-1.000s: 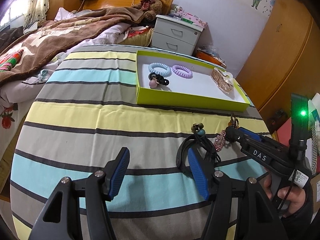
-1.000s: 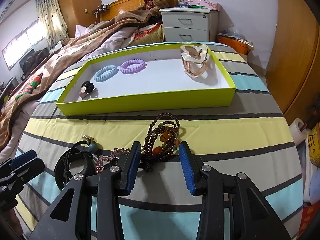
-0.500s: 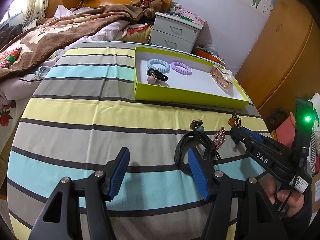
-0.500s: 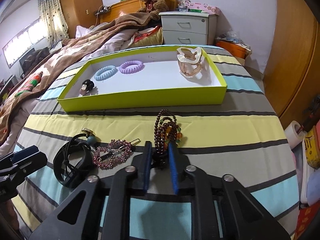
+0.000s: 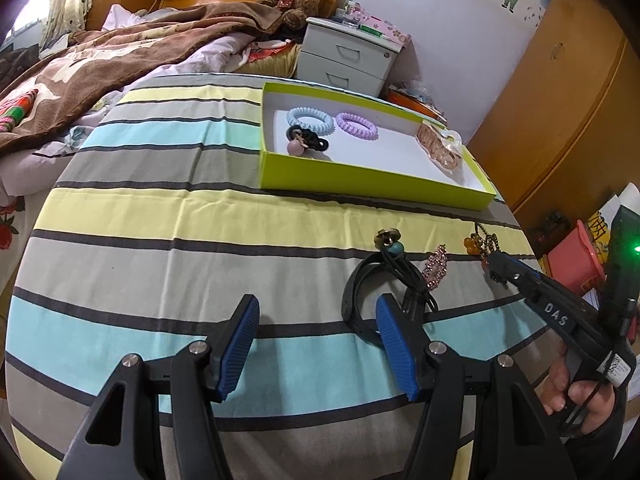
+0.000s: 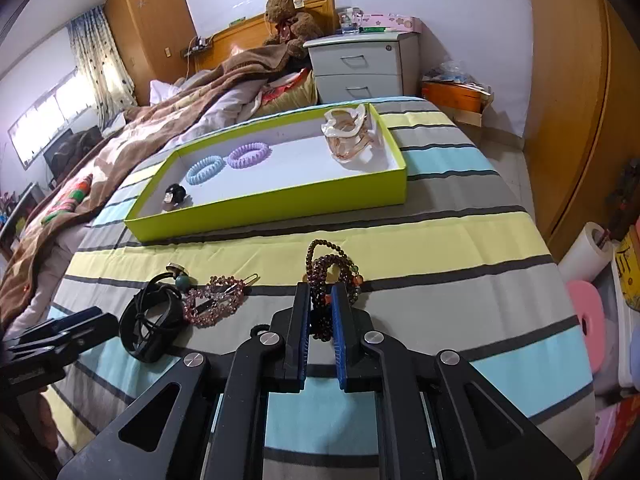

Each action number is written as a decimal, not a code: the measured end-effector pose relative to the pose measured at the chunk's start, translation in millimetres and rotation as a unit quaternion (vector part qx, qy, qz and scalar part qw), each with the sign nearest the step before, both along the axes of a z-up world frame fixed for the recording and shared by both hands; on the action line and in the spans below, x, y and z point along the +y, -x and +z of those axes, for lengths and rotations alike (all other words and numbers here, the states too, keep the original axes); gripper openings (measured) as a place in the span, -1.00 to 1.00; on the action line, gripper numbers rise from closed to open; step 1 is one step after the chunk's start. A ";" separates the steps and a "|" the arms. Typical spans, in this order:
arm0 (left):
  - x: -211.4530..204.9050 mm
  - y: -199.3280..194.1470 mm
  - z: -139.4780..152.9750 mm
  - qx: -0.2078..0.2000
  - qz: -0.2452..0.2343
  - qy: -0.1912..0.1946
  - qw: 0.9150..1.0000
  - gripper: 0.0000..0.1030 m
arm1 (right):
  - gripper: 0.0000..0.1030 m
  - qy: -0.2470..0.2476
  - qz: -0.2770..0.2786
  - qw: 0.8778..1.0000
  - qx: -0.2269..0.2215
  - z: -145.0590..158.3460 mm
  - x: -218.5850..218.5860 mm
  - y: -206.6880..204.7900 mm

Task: Organize jewelry
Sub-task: 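Close the left tool on the black hair tie with teal bead while the right holds the bracelet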

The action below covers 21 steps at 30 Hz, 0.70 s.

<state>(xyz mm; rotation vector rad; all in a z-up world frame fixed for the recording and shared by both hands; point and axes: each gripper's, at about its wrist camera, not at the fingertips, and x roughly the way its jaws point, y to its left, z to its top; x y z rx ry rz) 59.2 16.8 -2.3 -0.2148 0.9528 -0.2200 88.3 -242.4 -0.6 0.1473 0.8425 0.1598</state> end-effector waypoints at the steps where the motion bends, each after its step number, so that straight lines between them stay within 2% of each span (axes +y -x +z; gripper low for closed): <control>1: -1.2 -0.6 -1.2 0.002 -0.001 0.000 1.000 0.22 | -0.79 0.001 0.000 1.000 0.000 0.0 -1.6 1.8; 11: -18.1 -5.1 -3.5 0.006 -0.014 -0.028 0.999 0.22 | -0.79 -0.020 -0.001 1.000 -0.009 2.2 -12.3 9.3; 15: -25.9 -11.5 -4.9 0.011 -0.013 -0.056 0.998 0.22 | -0.79 -0.027 -0.001 1.000 -0.012 3.5 -15.0 11.3; 21: -28.0 -15.0 -6.0 0.009 -0.008 -0.066 0.998 0.17 | -0.79 -0.029 0.005 0.999 -0.017 4.6 -15.5 12.9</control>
